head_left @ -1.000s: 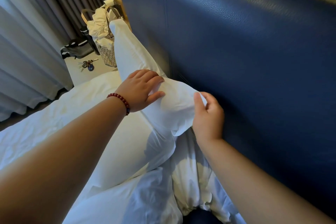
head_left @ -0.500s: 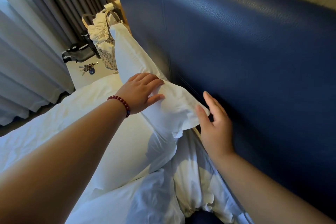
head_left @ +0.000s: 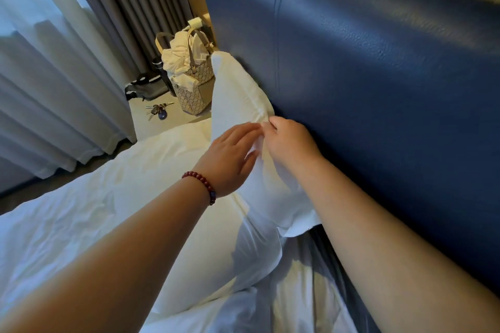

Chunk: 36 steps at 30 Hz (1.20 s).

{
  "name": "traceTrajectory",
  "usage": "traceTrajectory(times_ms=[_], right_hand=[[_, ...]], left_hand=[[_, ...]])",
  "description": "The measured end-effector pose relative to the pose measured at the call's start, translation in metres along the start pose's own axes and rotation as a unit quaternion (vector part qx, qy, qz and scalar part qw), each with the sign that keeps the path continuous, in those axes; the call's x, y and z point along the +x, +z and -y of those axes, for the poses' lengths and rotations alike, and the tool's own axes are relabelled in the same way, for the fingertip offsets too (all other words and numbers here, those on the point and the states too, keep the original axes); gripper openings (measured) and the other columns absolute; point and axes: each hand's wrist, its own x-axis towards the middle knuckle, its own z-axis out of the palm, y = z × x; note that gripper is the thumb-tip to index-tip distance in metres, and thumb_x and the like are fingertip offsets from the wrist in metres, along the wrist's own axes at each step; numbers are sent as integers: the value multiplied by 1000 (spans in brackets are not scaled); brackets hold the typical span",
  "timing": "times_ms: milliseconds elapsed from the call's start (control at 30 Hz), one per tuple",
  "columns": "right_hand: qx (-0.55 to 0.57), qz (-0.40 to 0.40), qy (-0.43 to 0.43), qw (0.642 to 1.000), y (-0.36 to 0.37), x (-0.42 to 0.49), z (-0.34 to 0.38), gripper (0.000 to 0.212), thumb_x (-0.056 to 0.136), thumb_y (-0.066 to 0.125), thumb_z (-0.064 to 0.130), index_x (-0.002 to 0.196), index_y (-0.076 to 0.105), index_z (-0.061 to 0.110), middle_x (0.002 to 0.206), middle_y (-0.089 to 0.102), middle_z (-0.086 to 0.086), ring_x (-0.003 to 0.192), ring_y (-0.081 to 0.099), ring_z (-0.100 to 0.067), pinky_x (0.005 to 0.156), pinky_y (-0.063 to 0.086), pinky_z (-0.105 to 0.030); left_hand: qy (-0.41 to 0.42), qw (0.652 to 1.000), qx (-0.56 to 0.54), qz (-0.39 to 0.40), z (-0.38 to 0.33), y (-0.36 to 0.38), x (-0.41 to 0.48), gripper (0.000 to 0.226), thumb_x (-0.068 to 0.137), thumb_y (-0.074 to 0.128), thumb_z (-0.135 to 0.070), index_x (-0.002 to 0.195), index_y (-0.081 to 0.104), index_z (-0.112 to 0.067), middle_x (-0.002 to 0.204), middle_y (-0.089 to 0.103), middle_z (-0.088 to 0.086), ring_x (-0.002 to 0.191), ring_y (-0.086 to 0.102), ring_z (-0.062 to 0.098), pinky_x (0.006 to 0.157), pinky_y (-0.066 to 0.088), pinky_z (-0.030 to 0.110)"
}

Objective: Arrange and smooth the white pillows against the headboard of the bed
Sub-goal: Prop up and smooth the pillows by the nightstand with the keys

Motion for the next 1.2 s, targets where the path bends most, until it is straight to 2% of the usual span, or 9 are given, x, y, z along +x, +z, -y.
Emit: traceTrajectory(times_ms=[67,267,533,733,867,933,1033,1133,1200], right_hand=[[-48,-3,-3,999,6,8,0,48,101,32,47,120,60,12,118,64,-13,104,59,-31,76,41,-31],[-76,44,19,996,7,11,3,67,86,52,65,132,52,16,124,63,-9,113,59,-29,93,49,-38],[-95,19,-11,995,7,-12,-22,53,85,62,52,130,52,24,116,67,-5,103,61,-31,81,50,-35],[-89,8,-18,996,11,-6,-23,50,85,63,53,124,55,24,115,67,-5,103,61,-32,84,52,-39],[-110,16,-19,994,13,-8,-25,50,85,61,56,125,55,25,116,67,-4,104,60,-31,79,49,-33],[-102,16,-21,994,12,-9,-24,50,85,62,55,125,55,27,115,67,-3,103,60,-30,80,50,-34],[-87,14,-15,996,11,-10,-27,56,85,62,55,131,52,25,120,64,-3,108,59,-28,87,51,-37],[-87,5,-21,996,13,-13,-27,69,88,59,55,144,39,20,136,53,-6,120,53,-28,93,47,-35],[-115,-6,-30,993,16,-18,-21,80,90,56,54,152,23,16,154,32,-7,137,36,-27,107,37,-38]], left_hand=[[-54,998,-34,-17,5,0,1,47,102,40,-27,147,36,-14,152,38,2,141,30,19,114,17,27],[-94,992,-64,-53,16,-7,18,44,103,36,-22,146,38,-17,152,37,0,142,27,19,115,19,31],[49,994,79,50,51,-7,82,58,97,17,-55,140,47,-30,147,44,-4,140,32,20,116,21,43],[-81,989,122,-14,76,-2,118,52,99,20,-53,138,47,-30,149,40,-5,143,25,21,117,18,46],[0,991,130,-27,60,-3,119,53,98,29,-54,135,53,-24,144,47,0,141,30,23,117,20,45],[-43,990,132,-3,72,-8,116,56,96,22,-59,136,49,-31,147,43,-3,142,27,23,117,18,51],[-170,981,95,-21,97,-17,114,53,100,21,-55,145,36,-31,157,27,-1,147,16,27,118,14,53],[-164,982,-17,-94,92,-25,102,49,102,30,-44,145,39,-22,153,35,4,143,26,23,117,23,46],[-165,978,-76,-105,82,-20,79,45,103,33,-38,144,41,-19,150,39,3,140,31,20,115,24,39]])
